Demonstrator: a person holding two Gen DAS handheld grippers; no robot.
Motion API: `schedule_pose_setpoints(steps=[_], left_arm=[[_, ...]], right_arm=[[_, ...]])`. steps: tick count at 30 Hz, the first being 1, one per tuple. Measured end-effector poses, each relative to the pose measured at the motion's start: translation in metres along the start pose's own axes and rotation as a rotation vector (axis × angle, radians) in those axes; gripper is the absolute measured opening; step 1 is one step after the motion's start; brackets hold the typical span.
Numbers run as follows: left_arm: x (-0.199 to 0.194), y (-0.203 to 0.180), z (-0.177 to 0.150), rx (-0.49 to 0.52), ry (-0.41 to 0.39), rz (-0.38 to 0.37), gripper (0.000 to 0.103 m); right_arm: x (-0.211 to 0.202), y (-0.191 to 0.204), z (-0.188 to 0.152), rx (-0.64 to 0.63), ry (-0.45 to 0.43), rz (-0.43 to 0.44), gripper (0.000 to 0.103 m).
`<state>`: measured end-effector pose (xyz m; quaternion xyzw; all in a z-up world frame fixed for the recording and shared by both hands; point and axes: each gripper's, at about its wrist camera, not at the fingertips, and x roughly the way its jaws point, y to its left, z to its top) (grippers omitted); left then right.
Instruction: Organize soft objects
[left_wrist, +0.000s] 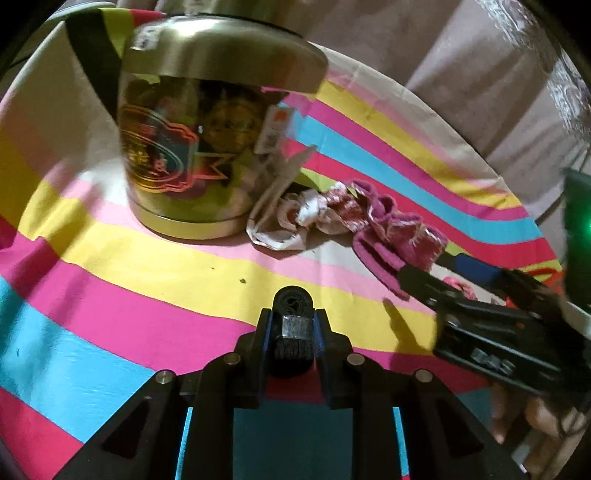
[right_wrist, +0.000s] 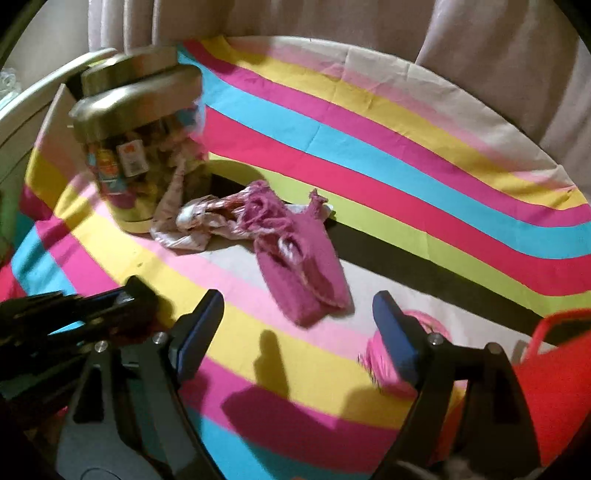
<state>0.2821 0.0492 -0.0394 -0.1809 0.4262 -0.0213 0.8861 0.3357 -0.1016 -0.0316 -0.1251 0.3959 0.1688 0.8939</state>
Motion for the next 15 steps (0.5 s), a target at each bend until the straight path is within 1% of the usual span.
schedule_pose_setpoints(steps=[4,9,10,11,12,14,15], left_arm=[[-0.005,0.008,0.004,-0.023,-0.024,0.000,0.022],[-0.006,0.014,0.004,-0.034,-0.026,0.000,0.022],[-0.006,0.015,0.004,-0.034,-0.026,0.000,0.022],[-0.006,0.015,0.004,-0.035,-0.025,0.001,0.022],[-0.005,0.014,0.004,-0.036,-0.025,0.001,0.022],[-0.005,0.012,0.004,-0.036,-0.028,0.003,0.022],[-0.006,0.013,0.004,-0.035,-0.029,0.004,0.022]], right_arm=[[0.021,0.000,0.008,-0.016,0.031,0.009,0.085],[0.039,0.000,0.012,-0.016,0.057,0.035,0.084],[0.042,0.000,0.012,-0.018,0.062,0.036,0.077],[0.044,0.000,0.011,-0.019,0.067,0.040,0.064],[0.045,-0.001,0.011,-0.018,0.074,0.039,0.056],[0.044,-0.002,0.009,-0.004,0.061,0.045,0.043],[0.042,-0.002,0.008,0.003,0.057,0.047,0.040]])
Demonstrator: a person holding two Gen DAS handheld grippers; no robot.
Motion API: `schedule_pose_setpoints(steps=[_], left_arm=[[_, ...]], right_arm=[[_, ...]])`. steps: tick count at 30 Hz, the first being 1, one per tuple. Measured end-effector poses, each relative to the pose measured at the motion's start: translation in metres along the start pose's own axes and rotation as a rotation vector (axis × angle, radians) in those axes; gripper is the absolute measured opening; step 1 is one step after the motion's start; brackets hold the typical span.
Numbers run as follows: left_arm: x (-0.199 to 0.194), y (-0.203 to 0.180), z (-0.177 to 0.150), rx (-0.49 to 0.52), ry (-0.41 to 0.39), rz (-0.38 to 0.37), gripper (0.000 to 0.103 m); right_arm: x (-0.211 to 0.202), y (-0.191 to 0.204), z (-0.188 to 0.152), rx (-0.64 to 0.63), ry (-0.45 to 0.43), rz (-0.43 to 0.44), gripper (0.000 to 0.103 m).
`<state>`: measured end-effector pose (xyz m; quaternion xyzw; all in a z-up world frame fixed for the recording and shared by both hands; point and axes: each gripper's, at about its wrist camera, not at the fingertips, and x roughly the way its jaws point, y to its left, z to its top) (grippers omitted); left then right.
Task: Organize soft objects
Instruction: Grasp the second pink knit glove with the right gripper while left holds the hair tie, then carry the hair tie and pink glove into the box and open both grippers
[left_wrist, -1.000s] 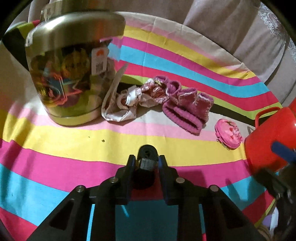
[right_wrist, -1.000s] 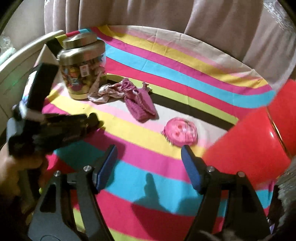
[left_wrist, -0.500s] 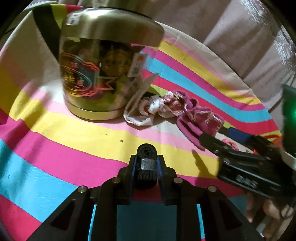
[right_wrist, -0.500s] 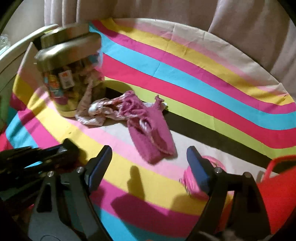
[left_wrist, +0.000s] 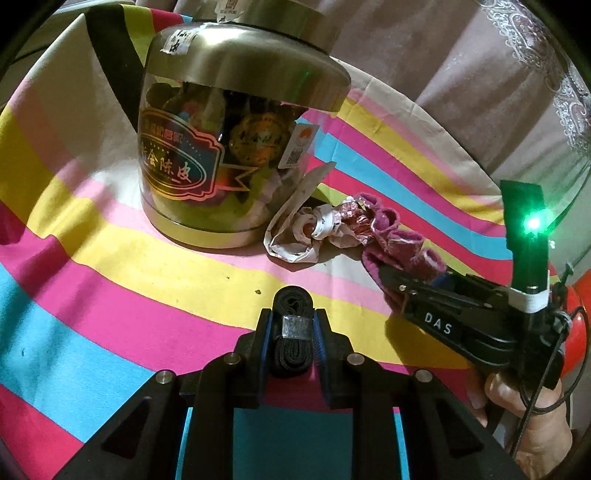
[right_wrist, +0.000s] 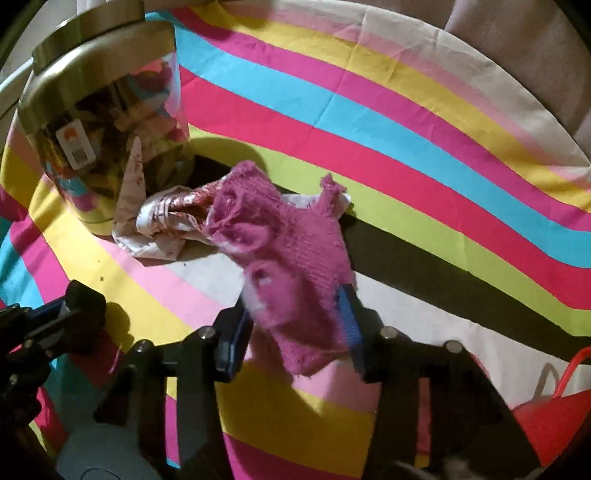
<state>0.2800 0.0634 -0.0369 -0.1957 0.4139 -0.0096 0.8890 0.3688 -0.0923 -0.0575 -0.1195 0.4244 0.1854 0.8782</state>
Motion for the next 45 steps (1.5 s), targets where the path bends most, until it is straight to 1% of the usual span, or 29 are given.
schedule_pose_setpoints(steps=[1,2,4,5,8,15,20,26,33,45], left_arm=[[-0.001,0.000,-0.001,0.001,-0.001,0.001,0.022],[-0.001,0.000,-0.001,0.001,-0.001,0.002,0.022],[-0.002,-0.001,-0.001,0.000,-0.004,0.004,0.022],[-0.002,-0.001,-0.001,-0.002,-0.006,0.005,0.022],[-0.004,-0.001,-0.001,-0.005,-0.010,0.004,0.022],[-0.014,-0.001,-0.004,-0.008,-0.028,-0.009,0.022],[-0.024,-0.001,-0.005,-0.024,-0.035,-0.027,0.022],[-0.044,-0.013,-0.009,-0.021,-0.044,-0.064,0.022],[-0.070,-0.041,-0.018,0.005,-0.052,-0.118,0.022],[-0.114,-0.100,-0.047,0.092,-0.048,-0.204,0.022]], right_arm=[[-0.002,0.000,0.000,0.005,-0.005,-0.008,0.031],[-0.004,-0.002,-0.001,0.011,-0.012,-0.012,0.025],[-0.011,-0.006,-0.004,0.037,-0.025,0.004,0.017],[-0.016,-0.008,-0.007,0.053,-0.029,0.012,0.016],[-0.028,-0.010,-0.018,0.078,-0.035,0.027,0.015],[-0.059,-0.010,-0.043,0.126,-0.058,0.030,0.015],[-0.088,-0.002,-0.062,0.128,-0.087,0.020,0.015],[-0.121,0.006,-0.082,0.134,-0.130,0.011,0.015],[-0.161,0.004,-0.104,0.152,-0.169,-0.016,0.015],[-0.224,-0.016,-0.161,0.211,-0.192,-0.059,0.015]])
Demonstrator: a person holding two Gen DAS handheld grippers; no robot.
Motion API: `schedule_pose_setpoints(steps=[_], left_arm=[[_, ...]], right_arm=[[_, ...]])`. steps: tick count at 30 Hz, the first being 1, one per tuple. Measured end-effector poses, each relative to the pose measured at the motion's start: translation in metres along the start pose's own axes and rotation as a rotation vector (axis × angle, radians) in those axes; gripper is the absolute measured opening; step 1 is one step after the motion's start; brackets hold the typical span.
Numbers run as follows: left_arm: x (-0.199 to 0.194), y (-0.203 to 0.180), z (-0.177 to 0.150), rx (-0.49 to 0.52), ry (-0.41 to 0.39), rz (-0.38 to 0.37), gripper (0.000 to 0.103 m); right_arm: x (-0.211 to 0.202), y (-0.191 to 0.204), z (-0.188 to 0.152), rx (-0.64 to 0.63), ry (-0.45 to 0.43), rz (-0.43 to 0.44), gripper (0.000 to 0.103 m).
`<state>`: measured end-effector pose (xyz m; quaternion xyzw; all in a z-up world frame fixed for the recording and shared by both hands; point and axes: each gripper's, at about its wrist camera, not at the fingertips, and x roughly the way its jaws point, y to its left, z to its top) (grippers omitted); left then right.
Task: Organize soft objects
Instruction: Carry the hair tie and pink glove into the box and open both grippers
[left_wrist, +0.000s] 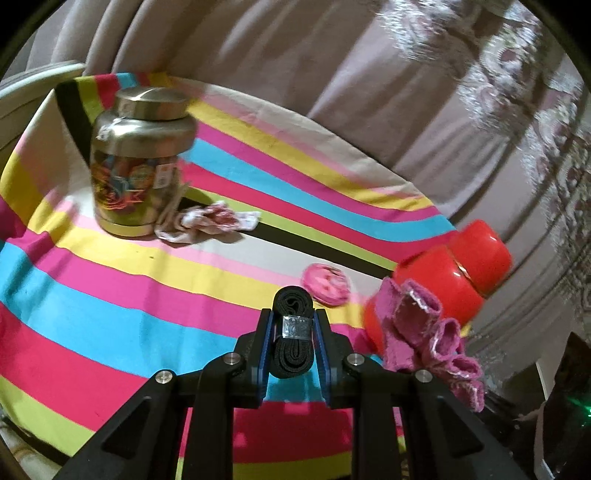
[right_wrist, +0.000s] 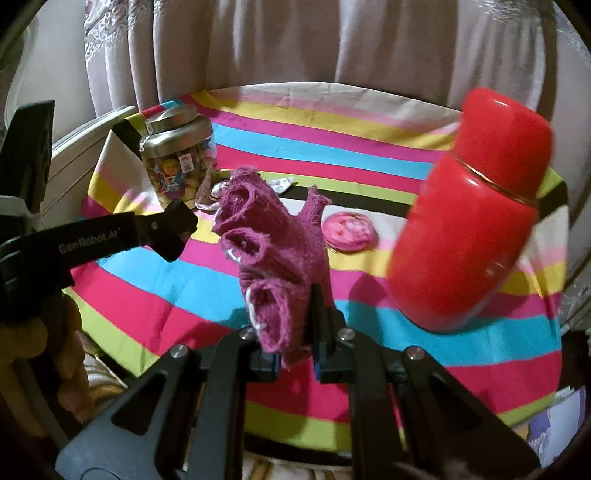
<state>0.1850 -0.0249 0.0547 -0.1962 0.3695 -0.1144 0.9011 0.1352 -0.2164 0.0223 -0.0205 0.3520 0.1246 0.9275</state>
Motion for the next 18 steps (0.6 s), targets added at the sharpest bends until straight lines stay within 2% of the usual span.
schedule_pose_setpoints(steps=[4,18], left_arm=[[-0.010,-0.027,-0.013,0.038,0.011,-0.037,0.022],[-0.018,-0.124,-0.077,0.190,0.136,-0.186,0.022]], right_arm=[[-0.022,-0.016,-0.012,0.028,-0.008,-0.023,0.015],[-0.094,-0.093,-0.071,0.173,0.021,-0.156,0.015]])
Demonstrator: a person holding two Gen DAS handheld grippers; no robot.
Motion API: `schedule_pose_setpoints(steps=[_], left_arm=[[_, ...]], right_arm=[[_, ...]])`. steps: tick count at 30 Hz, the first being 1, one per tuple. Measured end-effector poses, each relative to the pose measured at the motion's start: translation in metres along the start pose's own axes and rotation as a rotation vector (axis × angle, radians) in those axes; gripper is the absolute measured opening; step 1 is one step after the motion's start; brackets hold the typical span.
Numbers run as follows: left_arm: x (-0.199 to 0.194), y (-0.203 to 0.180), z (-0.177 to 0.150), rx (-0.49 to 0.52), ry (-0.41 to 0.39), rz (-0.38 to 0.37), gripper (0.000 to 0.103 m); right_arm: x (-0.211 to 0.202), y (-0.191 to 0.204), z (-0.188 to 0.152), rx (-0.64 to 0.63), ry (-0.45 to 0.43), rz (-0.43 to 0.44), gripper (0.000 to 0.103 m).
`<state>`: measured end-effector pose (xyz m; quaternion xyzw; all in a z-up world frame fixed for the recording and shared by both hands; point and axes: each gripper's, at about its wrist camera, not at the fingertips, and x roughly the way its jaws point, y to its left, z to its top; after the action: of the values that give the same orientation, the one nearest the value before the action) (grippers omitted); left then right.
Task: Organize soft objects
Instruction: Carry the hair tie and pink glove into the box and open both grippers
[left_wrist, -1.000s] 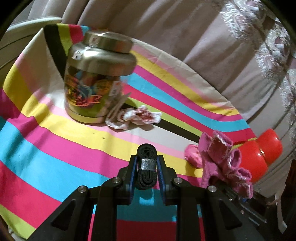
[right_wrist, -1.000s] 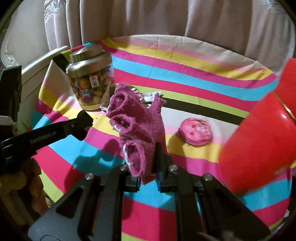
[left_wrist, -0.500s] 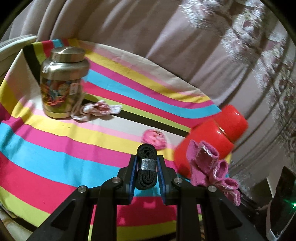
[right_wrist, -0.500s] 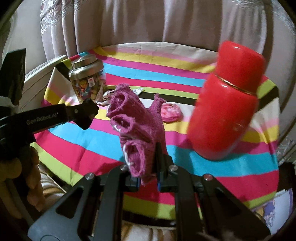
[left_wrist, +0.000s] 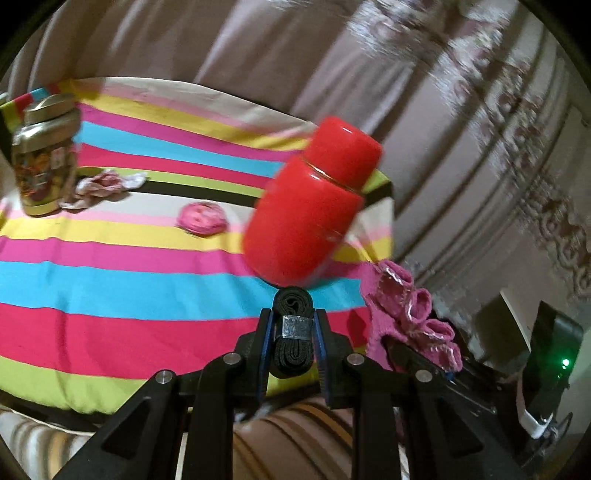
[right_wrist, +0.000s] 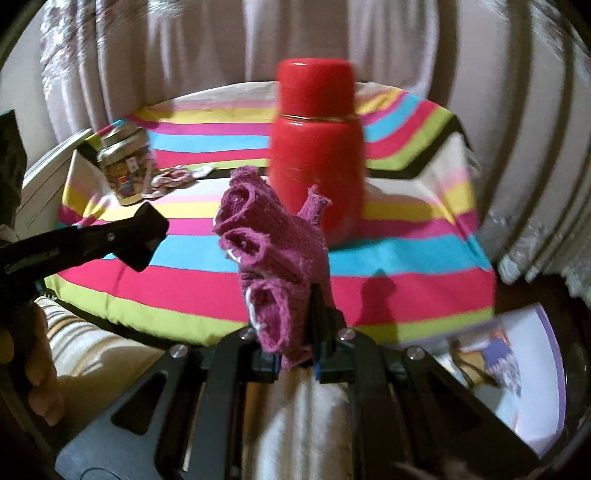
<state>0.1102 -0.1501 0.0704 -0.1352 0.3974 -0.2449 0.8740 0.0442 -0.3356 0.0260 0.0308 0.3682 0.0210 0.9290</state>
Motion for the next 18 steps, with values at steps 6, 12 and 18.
schedule_pose_setpoints(steps=[6,12,18], left_arm=[[0.007,-0.041,-0.017,0.073,0.051,-0.049,0.022],[0.017,-0.085,-0.034,0.143,0.109,-0.109,0.022],[0.026,-0.124,-0.050,0.203,0.154,-0.161,0.022]], right_arm=[[-0.021,-0.035,-0.019,0.058,0.002,-0.052,0.015],[-0.045,-0.069,-0.032,0.112,-0.014,-0.104,0.015],[-0.066,-0.109,-0.046,0.179,-0.020,-0.182,0.015]])
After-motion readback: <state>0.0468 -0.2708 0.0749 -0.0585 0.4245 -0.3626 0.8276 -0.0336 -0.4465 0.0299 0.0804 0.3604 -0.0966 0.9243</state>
